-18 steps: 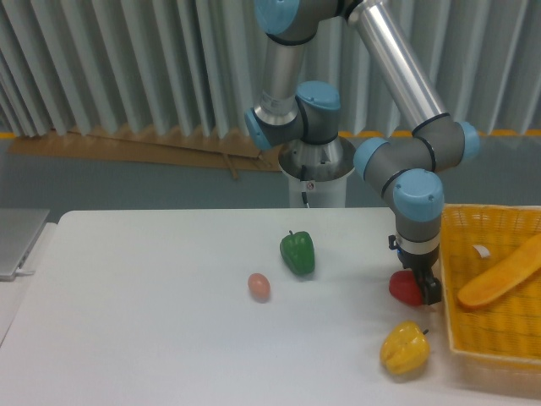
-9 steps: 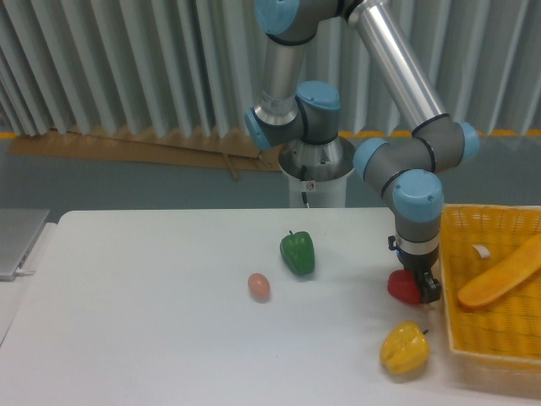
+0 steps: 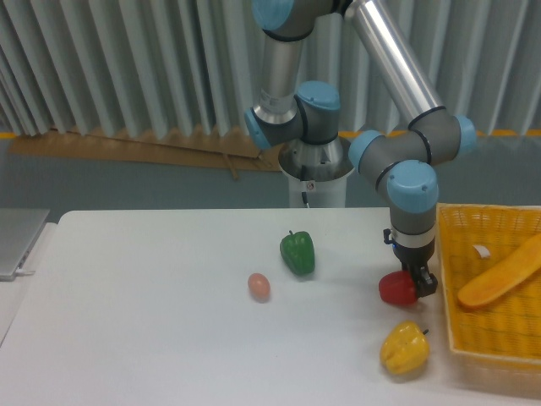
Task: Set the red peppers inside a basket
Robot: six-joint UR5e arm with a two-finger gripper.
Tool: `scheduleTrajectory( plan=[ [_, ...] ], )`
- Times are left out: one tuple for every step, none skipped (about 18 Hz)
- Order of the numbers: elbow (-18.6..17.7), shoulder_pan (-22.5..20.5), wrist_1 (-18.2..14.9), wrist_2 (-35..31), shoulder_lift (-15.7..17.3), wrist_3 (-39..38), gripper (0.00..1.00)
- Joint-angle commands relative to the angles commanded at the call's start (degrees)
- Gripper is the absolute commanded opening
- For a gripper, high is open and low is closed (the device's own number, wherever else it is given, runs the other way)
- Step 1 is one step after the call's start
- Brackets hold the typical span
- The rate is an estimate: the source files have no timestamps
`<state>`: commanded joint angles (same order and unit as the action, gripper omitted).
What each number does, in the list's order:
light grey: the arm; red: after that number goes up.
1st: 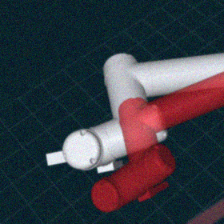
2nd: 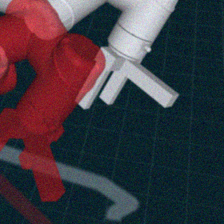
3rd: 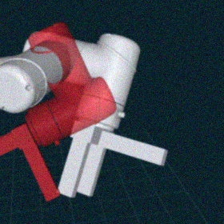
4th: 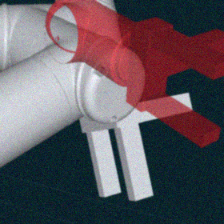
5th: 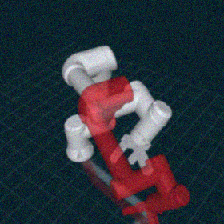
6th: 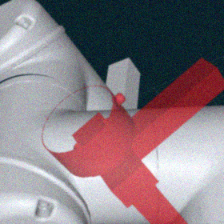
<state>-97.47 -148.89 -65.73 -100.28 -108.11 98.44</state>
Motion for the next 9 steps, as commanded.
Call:
scheduleTrajectory(
  plan=[
    [0.1,0.0,-0.8,0.0,0.4,0.1,0.63],
    [0.2,0.2,-1.1,0.1,0.6,-0.5,0.50],
    [0.2,0.2,-1.2,0.1,0.6,-0.7,0.50],
    [0.2,0.3,-1.2,0.2,0.6,-0.8,0.56],
    [0.2,0.4,-1.1,0.3,0.4,-0.9,0.95],
    [0.2,0.5,-1.0,0.3,0.3,-0.9,1.00],
    [0.0,0.7,-0.8,0.3,0.2,-1.1,1.00],
    [0.1,1.5,-0.7,0.4,0.1,-1.1,1.00],
    [0.2,2.5,-0.6,0.4,0.0,-1.8,1.00]
  ],
)
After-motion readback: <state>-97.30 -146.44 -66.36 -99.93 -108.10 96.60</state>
